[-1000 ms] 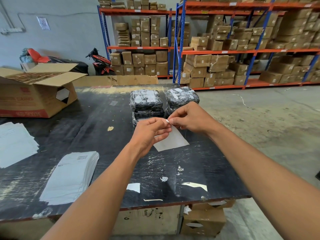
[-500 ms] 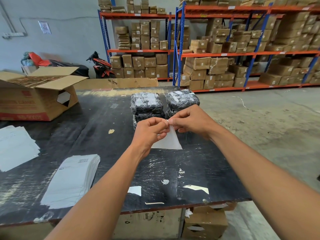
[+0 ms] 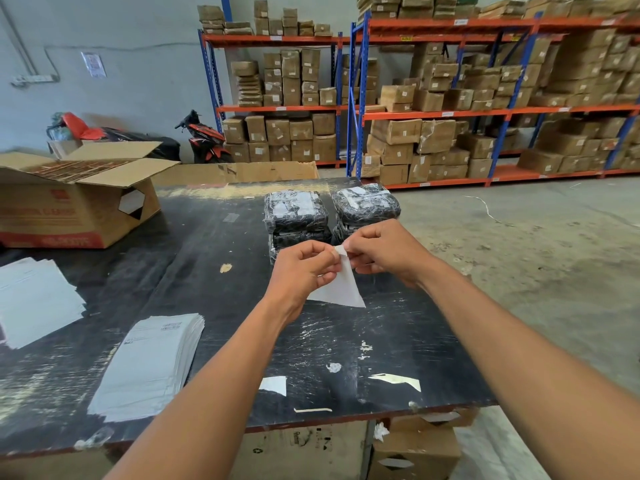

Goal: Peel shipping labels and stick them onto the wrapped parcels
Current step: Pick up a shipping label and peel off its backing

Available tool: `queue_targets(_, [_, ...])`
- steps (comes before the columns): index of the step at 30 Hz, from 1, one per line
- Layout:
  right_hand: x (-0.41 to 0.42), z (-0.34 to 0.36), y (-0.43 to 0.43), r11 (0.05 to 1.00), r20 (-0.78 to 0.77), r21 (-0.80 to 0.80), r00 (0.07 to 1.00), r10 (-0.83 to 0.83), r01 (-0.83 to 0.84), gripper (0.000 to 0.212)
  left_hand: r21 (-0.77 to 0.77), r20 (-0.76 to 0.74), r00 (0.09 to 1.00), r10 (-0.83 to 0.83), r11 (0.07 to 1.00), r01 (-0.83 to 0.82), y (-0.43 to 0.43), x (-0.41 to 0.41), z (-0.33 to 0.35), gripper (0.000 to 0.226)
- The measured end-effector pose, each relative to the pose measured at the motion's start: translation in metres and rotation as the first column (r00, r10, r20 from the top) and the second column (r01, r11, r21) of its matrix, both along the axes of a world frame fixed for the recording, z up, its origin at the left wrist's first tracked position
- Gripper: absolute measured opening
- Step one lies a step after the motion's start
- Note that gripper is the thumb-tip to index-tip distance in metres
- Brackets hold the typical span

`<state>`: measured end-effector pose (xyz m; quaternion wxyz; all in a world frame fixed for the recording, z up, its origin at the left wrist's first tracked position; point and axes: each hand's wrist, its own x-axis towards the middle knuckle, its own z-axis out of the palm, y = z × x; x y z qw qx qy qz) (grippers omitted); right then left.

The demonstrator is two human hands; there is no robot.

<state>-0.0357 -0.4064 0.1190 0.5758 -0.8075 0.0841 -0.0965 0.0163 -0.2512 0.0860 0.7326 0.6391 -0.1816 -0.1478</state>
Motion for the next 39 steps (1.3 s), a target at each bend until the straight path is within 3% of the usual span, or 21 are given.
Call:
queue_targets(9, [0.000,-0.009,0.008,0.979,-0.051,0.172,0.993,-0.107,0.114,0.016,-0.105,-0.192,0.976,0.098,0.987,-0.119,-0.002,-0.001,-0.003,0.028])
queue_targets(16, [0.001,-0.020,0.014,0.947,-0.108,0.278,0.985,-0.136,0.161,0.013,-0.145,-0.221,0.966,0.137,0.975,-0.171,-0.008,-0.004,-0.011,0.026])
queue_targets(20, [0.001,-0.024,0.011,0.927,-0.132,0.308,0.975,-0.180,0.213,0.017,-0.136,-0.262,0.952,0.158,0.971,-0.199,-0.008,-0.006,-0.011,0.023])
queue_targets(25, [0.001,-0.024,0.007,0.886,-0.132,0.392,0.968,-0.214,0.249,0.017,-0.086,-0.277,0.944,0.180,0.974,-0.211,-0.010,0.000,-0.009,0.003])
queue_targets(30, [0.007,-0.025,0.007,0.842,-0.155,0.448,0.954,-0.257,0.300,0.021,-0.020,-0.298,0.928,0.224,0.970,-0.240,-0.015,0.005,-0.012,0.028])
queue_targets(34, [0.008,-0.025,0.006,0.838,-0.149,0.463,0.958,-0.246,0.288,0.025,-0.006,-0.319,0.921,0.225,0.971,-0.240,-0.020,0.003,-0.010,0.008])
queue_targets(39, [0.006,-0.020,-0.004,0.840,-0.115,0.479,0.967,-0.229,0.256,0.029,-0.063,-0.367,0.899,0.240,0.957,-0.282,-0.023,0.003,-0.007,0.016])
